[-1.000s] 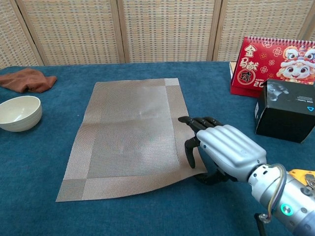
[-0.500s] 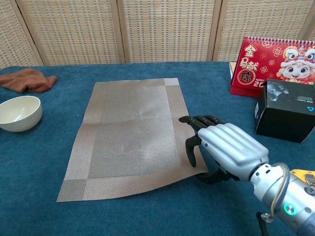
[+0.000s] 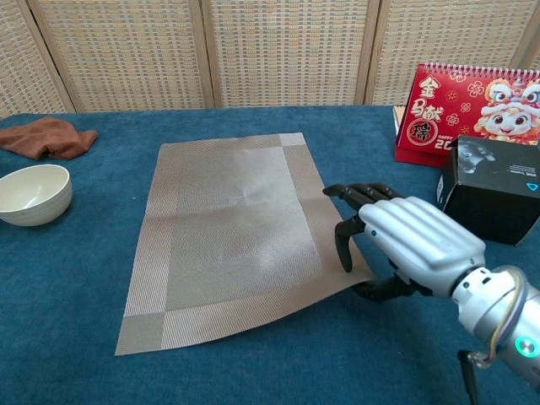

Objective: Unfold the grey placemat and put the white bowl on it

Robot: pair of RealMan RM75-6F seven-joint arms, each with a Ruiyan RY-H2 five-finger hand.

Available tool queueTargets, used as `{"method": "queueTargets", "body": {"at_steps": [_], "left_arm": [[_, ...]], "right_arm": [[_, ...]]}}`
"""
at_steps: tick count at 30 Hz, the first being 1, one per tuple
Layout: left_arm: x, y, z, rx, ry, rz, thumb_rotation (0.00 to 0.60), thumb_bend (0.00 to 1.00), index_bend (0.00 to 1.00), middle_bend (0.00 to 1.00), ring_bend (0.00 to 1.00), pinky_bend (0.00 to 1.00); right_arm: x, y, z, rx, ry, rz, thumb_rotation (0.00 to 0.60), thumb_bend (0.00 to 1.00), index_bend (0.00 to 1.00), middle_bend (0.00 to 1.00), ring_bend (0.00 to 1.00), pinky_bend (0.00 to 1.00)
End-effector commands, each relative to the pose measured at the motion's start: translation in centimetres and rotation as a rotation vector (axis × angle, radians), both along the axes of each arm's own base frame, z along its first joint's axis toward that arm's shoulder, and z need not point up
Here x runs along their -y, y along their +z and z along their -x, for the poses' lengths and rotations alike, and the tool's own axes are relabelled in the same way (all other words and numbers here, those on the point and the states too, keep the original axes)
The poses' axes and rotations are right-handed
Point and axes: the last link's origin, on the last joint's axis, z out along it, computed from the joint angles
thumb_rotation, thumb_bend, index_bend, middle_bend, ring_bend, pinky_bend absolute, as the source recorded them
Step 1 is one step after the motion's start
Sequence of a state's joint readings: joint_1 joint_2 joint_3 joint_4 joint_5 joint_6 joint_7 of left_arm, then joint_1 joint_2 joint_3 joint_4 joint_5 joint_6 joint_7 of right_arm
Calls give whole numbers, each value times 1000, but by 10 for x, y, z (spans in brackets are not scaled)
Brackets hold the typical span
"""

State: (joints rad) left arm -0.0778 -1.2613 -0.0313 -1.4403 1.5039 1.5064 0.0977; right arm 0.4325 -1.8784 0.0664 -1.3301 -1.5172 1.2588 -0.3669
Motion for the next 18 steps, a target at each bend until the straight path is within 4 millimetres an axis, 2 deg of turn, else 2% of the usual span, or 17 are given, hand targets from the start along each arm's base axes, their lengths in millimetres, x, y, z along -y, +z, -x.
{"method": "queueTargets", "body": {"at_steps": [1,9,12,13,18], "left_arm": [[0,-1,0,-2,-1,1,600,215,102,0,0,0],[2,-2,-1,-5,-5,2,600,214,102,0,0,0],[2,-2,-2,-6,-7,3,600,214,102,0,0,0],[2,-2,-2,-6,-8,3,600,215,102,0,0,0],[3,-1,-3,-1,-11,3,600,214,102,0,0,0]], "right_arm": [[1,17,2,-9,3,31,600,588,692,121,0,0],[5,46,10,-16,-23,81,600,586,693,121,0,0],[9,62,16,-24,-36,111,600,586,693,121,0,0],[12,74,21,-31,-41,139,600,586,693,121,0,0],[21,99,31,-41,-72,180,600,584,694,121,0,0]]}}
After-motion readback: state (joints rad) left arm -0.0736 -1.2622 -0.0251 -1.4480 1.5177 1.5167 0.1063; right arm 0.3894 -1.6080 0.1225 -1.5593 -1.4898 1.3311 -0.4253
